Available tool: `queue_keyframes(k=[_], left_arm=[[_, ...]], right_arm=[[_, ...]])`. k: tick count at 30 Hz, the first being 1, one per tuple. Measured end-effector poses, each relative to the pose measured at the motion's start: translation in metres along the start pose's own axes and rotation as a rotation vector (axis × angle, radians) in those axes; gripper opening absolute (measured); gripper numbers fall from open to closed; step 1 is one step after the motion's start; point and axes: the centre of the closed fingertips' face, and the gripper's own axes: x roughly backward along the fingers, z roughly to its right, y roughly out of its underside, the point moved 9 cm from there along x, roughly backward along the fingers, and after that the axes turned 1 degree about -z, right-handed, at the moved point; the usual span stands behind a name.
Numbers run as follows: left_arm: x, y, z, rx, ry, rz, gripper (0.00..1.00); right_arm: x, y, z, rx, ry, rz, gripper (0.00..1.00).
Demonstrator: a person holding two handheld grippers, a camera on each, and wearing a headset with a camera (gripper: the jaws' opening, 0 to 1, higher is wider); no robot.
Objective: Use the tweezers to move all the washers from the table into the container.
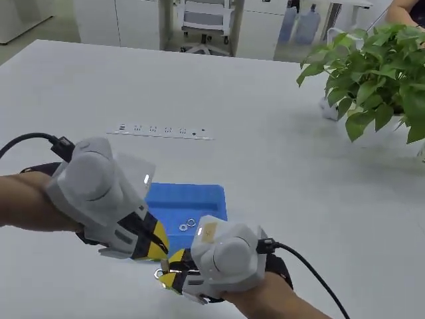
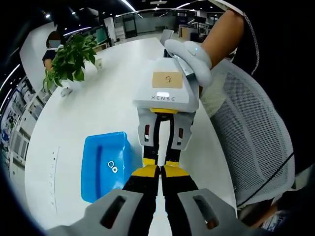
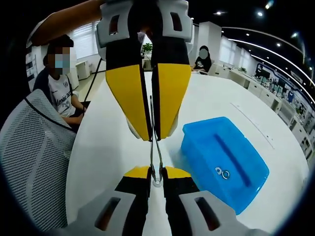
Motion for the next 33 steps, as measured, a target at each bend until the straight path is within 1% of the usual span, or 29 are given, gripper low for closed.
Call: queue_keyframes(k=[9, 18, 22, 28, 31, 33], left_arm=[[-0.004, 0.004, 0.006, 0.011, 0.008, -0.005, 0.06], [-0.010, 0.006, 0.007, 0.023, 0.014, -0.001, 0.06], [-0.011, 0.008, 0.007, 0.030, 0.015, -0.001, 0.06], [-0.010, 0.010, 0.006, 0.040, 0.013, 0.010, 0.06], [-0.011, 0.010, 0.004, 0.040, 0.006, 0.013, 0.06], [-0.011, 0.010, 0.002, 0.053, 0.009, 0.024, 0.06]], right_arm=[[-0.005, 0.004, -0.004, -0.001, -0.016, -0.010, 0.12], [-0.008, 0.009, -0.005, -0.008, -0.022, -0.018, 0.12], [-0.010, 0.010, -0.005, -0.008, -0.023, -0.020, 0.12], [-0.011, 0.010, -0.004, -0.011, -0.024, -0.015, 0.12], [-0.011, 0.010, -0.004, -0.010, -0.023, -0.016, 0.12], [-0.012, 0.011, -0.002, -0.023, -0.025, -0.022, 0.12]])
